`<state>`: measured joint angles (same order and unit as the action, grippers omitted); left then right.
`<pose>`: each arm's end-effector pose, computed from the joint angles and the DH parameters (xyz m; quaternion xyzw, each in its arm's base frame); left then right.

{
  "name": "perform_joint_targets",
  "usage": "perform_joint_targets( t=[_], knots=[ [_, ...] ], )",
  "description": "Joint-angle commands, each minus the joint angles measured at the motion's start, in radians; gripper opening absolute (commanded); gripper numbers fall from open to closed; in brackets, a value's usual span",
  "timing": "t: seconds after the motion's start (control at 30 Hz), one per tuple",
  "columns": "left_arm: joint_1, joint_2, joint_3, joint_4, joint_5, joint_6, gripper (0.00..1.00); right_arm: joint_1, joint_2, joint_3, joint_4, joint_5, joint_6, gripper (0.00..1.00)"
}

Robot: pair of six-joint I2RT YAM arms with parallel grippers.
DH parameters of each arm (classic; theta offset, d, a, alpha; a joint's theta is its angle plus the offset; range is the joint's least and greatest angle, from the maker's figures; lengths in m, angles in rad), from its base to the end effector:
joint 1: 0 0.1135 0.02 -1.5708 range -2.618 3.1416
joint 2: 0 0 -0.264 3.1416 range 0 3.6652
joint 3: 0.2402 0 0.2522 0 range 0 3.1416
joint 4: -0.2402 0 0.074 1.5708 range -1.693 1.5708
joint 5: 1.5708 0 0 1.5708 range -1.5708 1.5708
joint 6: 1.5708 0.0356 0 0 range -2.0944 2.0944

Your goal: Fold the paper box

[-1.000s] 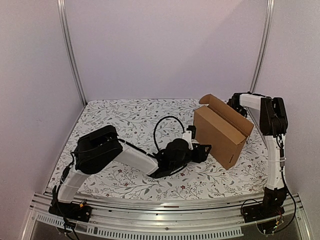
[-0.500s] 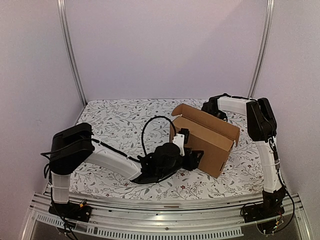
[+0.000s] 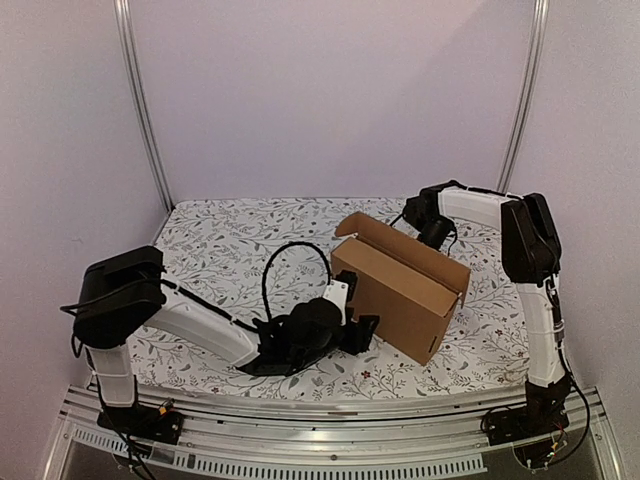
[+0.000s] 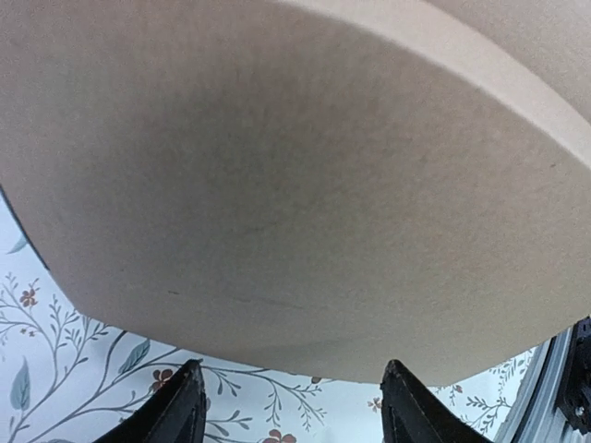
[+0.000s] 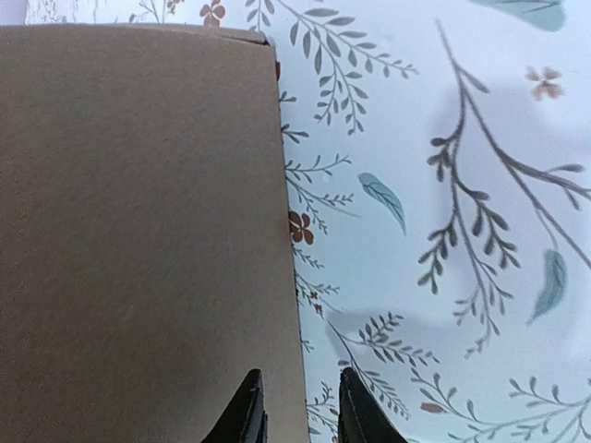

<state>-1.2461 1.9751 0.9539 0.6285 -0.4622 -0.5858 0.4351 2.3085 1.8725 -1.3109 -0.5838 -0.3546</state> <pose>0.1429 -0.3748 0.1382 0.1420 0.8069 -0.3129 0.4804 0.3787 0.1977 0.1577 0.3436 -0.8903 -0.2830 0.0957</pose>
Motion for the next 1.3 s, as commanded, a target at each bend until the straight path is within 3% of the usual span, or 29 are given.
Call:
perform_joint_targets(
  t=[0.0, 0.33, 0.47, 0.63, 0.83, 0.93, 1.27],
  knots=[
    [-0.019, -0.125, -0.029, -0.066, 0.0, 0.106, 0.65, -0.072, -0.083, 0.041, -0.027, 0.015, -0.008, 0.28],
    [0.028, -0.376, 0.052, -0.45, -0.062, 0.378, 0.7, -0.214, -0.207, 0.015, -0.131, -0.015, -0.187, 0.35],
    [0.135, -0.421, 0.221, -0.769, 0.104, 0.525, 0.7, -0.229, -0.352, -0.082, -0.106, 0.028, -0.312, 0.41],
    [0.177, -0.392, 0.361, -1.044, 0.207, 0.606, 0.63, -0.229, -0.4, -0.056, -0.047, -0.001, -0.296, 0.46],
    [0.18, -0.32, 0.323, -0.969, 0.272, 0.543, 0.39, -0.194, -0.211, 0.13, -0.021, -0.117, -0.145, 0.36],
    [0.183, -0.248, 0.356, -0.918, 0.246, 0.512, 0.32, -0.143, -0.122, 0.202, -0.027, -0.126, -0.107, 0.32],
    [0.19, -0.111, 0.462, -0.722, 0.118, 0.487, 0.29, 0.008, -0.018, 0.275, -0.019, -0.229, -0.062, 0.33]
  ],
)
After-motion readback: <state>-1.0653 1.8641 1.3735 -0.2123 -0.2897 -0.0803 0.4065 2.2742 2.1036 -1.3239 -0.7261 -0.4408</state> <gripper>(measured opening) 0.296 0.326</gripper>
